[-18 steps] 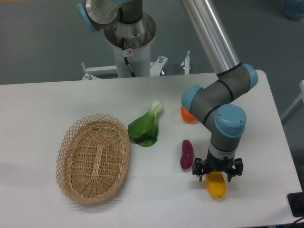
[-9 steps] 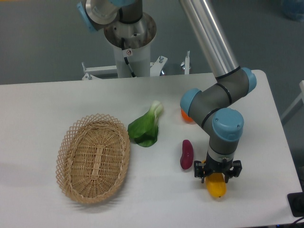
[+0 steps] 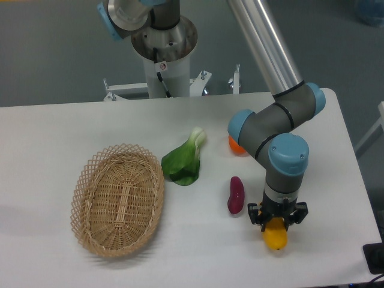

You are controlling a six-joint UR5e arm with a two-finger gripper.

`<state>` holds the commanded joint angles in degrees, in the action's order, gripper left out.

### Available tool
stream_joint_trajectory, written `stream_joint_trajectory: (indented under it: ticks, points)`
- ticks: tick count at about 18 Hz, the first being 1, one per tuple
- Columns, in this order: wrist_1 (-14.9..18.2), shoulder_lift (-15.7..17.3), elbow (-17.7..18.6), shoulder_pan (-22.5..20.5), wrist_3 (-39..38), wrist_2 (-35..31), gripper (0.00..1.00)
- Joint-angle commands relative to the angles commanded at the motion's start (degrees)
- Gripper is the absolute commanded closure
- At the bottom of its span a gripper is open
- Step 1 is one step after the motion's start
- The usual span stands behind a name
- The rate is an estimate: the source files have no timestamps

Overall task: Pick up the mango from the table
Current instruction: 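Lift the grasped mango up off the table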

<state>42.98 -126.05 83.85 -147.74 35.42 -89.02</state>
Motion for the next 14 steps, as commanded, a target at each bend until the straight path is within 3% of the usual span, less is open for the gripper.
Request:
stream_joint_trajectory:
  ticks: [7,14]
  points:
    - [1.49,10.45,0.96,1.76,2.37,-0.1,0.39]
    - [15.79,18.64,-0.18,-0.7,8.34,-0.28,0.4]
